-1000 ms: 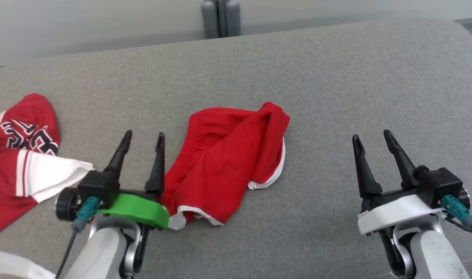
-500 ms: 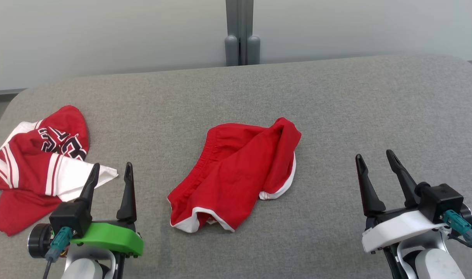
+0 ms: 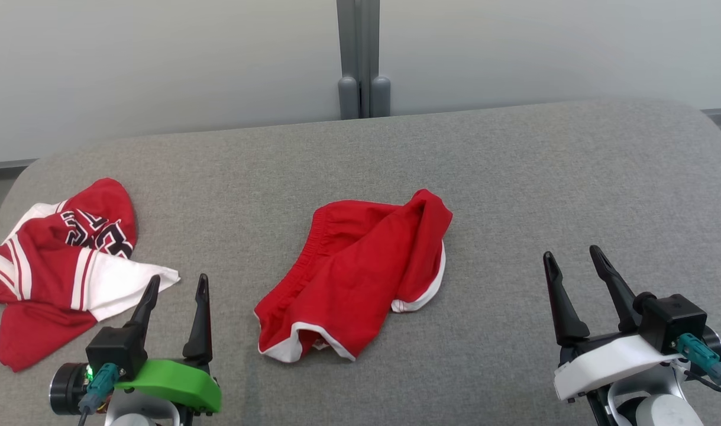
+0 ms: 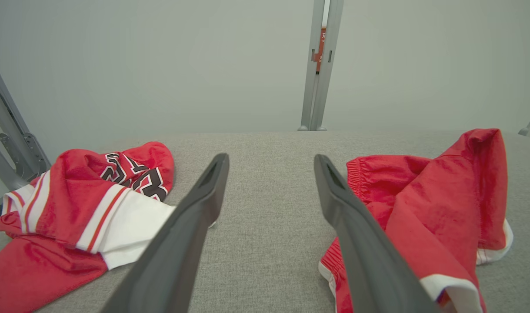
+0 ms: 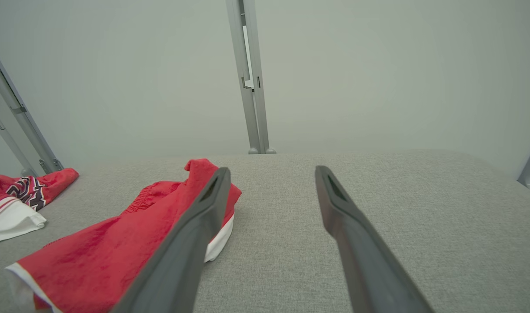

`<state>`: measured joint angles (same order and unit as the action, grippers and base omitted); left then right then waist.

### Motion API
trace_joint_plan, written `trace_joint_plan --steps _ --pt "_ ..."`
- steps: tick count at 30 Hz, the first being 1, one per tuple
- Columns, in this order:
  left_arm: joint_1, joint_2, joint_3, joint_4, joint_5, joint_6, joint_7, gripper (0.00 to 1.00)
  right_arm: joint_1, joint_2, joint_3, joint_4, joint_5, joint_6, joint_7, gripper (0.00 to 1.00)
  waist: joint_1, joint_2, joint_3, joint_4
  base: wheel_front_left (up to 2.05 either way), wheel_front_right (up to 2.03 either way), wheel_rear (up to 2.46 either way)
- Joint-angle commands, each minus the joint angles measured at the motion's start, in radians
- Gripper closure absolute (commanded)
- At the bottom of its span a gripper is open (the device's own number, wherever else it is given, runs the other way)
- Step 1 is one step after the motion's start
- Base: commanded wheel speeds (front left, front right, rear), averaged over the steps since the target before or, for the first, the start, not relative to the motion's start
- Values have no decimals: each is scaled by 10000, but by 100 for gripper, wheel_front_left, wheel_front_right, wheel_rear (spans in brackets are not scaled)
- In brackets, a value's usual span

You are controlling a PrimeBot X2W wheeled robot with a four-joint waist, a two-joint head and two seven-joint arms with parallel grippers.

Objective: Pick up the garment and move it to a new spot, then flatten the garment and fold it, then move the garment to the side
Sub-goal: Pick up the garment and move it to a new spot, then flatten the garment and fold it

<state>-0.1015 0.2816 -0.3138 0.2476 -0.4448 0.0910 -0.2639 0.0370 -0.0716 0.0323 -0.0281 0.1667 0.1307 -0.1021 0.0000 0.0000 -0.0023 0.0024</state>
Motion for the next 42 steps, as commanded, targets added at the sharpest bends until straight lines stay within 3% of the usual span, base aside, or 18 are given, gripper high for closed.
trace_joint_plan --steps 1,10,16,29,39,40,42 --pt "121 -13 41 42 35 -35 -7 0 87 8 -13 -28 24 1 2 0 0 0 10 15 0 0 0" --pt "-26 -44 53 81 41 -52 -7 0 -14 -28 -32 31 21 1 -19 0 0 0 56 65 0 0 0" --pt "-388 -87 24 -149 123 -58 -6 0 -353 -221 575 5 18 1 193 0 0 0 399 319 0 0 0" --pt "-1373 -500 -120 -665 501 -99 -6 0 -1883 -513 4572 1372 335 1 785 0 0 0 1682 1488 0 0 0" --pt "-1622 -818 28 -561 675 -277 -6 0 -3563 -814 6819 3017 124 1 1099 0 0 0 1973 1824 0 0 0" --pt "-1638 -847 57 -550 695 -299 -6 0 -3690 -806 6914 3157 111 1 1161 11 0 0 1986 1830 0 0 0" --pt "-1666 -910 109 -544 729 -303 -6 0 -3928 -790 7032 3408 33 1 1262 97 0 0 2002 1825 0 0 0"
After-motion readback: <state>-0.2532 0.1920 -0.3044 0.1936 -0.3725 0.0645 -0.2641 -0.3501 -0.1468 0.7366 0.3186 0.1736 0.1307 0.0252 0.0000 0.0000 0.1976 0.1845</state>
